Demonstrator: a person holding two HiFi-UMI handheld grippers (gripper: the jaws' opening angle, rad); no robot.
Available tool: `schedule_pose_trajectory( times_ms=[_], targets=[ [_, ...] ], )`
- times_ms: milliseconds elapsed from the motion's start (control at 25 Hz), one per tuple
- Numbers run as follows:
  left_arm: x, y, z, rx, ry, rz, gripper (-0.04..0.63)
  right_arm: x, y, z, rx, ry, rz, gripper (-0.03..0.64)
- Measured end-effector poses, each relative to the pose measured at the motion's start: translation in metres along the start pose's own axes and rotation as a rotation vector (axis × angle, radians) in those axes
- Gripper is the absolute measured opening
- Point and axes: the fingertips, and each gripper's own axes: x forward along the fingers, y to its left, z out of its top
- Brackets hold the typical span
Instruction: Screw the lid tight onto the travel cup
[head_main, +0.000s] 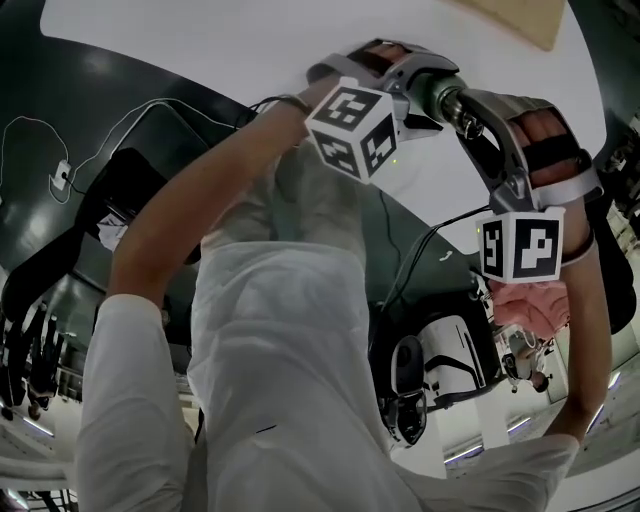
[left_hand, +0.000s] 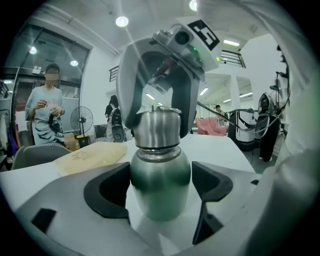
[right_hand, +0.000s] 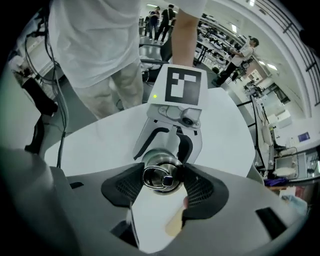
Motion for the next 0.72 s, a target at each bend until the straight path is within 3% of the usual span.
schedule_pose_trajectory(
  times_ms=[320,520,600,720],
  targets=[
    [0.0098,0.0034,-0.0075,0.020,-0.026,-0.042,0.357,0.0056,0.0031,0.0028,-0.264,-0.023,0.043,0.241],
    [0.0100,0.0070,-0.0050,0.015,-0.032,-0.051,0.359,0.0040,0.0048,0.0019,-0.497,-0.036,0.065,0.239],
    [0.0086,0.0063,-0.0055,0.015,-0.033,-0.052,0.359,0.0042,0.0050,0.0038,-0.499,-0.043,0.073,0.239],
    [0.0074,0.0042,-0.0064,0.013,-0.035,-0.055,0.359,0.0052,0.0065,0.0071,-0.391,-0.093,0.101,0.239]
  ],
)
